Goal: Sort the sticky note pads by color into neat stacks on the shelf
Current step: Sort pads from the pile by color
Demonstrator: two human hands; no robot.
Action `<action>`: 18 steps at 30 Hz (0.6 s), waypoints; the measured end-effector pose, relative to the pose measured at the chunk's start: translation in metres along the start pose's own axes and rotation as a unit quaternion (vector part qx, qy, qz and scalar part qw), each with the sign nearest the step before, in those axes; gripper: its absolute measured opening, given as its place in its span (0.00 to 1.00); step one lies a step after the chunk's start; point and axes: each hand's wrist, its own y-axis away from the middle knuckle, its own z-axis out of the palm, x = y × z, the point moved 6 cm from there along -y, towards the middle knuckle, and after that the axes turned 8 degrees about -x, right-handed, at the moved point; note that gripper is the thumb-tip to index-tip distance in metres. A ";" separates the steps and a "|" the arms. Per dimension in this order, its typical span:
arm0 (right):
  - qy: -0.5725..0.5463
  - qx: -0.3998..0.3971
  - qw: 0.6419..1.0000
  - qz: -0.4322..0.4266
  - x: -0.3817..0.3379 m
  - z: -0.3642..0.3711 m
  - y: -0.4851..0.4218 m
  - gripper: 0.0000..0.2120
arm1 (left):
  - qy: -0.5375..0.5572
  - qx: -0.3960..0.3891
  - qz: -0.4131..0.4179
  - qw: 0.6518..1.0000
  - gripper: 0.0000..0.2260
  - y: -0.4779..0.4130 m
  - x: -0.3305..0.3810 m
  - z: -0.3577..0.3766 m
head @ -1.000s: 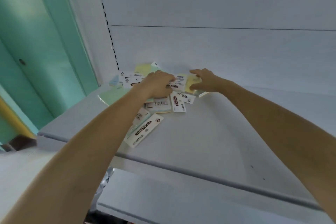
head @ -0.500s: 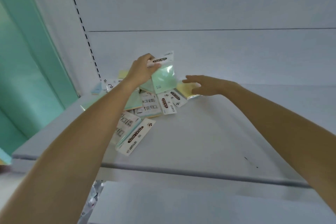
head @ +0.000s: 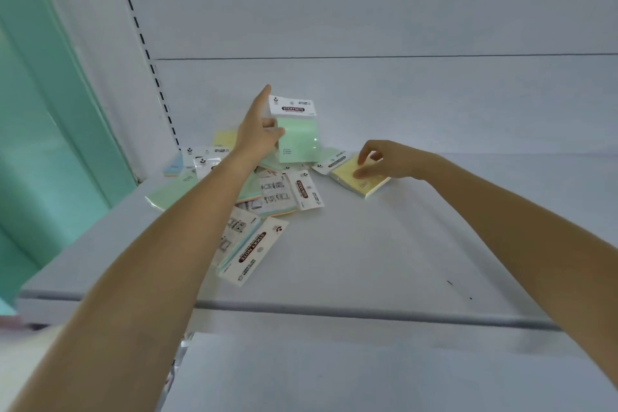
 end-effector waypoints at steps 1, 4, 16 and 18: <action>-0.032 0.000 0.999 -0.003 0.001 -0.001 0.004 0.09 | -0.010 0.010 0.016 1.000 0.30 0.000 0.002 -0.001; -0.094 0.024 0.995 0.003 0.012 -0.007 0.016 0.11 | -0.035 0.046 0.060 0.997 0.20 0.006 0.012 0.005; -0.310 0.213 0.927 0.005 0.105 -0.061 0.137 0.20 | -0.017 -0.057 0.076 0.995 0.17 0.019 0.073 0.129; -0.315 0.229 0.921 0.014 0.137 -0.073 0.164 0.20 | -0.011 -0.071 0.071 0.995 0.18 0.024 0.084 0.163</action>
